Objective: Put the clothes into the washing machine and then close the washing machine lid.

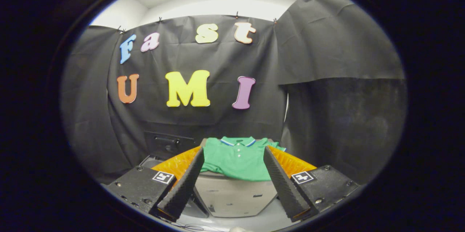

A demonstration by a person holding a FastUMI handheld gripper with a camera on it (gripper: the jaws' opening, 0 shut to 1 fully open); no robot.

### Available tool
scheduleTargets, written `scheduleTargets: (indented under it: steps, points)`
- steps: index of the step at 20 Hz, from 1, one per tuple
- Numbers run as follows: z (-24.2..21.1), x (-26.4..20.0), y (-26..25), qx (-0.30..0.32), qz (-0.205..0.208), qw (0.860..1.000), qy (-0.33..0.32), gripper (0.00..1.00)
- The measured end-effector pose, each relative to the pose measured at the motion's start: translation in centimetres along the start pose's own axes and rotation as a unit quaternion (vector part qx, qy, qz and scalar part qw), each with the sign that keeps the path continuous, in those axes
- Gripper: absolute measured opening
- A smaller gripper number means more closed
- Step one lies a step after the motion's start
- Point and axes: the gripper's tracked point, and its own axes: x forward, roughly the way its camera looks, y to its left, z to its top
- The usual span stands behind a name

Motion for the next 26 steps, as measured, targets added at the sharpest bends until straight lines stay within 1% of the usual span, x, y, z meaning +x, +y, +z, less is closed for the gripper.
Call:
scheduleTargets:
  steps: [3,5,9,11,12,14,16,19,21,22,26]
  points:
    - [2.1,5.4,-1.4,-0.002,-0.003,1.0,0.006,1.0]
    - [2.3,8.7,-2.2,-0.005,-0.007,1.0,0.023,1.0]
    - [0.7,15.2,-2.5,-0.012,0.003,0.997,0.075,1.0]
    - [0.2,19.0,-2.2,-0.001,0.007,0.996,0.09,1.0]
    - [-0.8,20.4,-1.6,0.005,0.014,0.994,0.108,1.0]
    - [-2.7,23.4,-0.9,0.009,0.016,0.99,0.138,1.0]
    - [-4.8,26.2,-0.9,0.006,0.006,0.985,0.171,1.0]
    - [-8.0,29.0,-1.0,0.003,0.001,0.974,0.227,1.0]
    - [-10.3,29.3,-1.2,0.002,-0.003,0.962,0.271,1.0]
    - [-11.5,29.8,-1.2,0.001,0.002,0.958,0.288,1.0]
    - [-14.2,30.0,-1.6,0.015,-0.01,0.946,0.324,1.0]
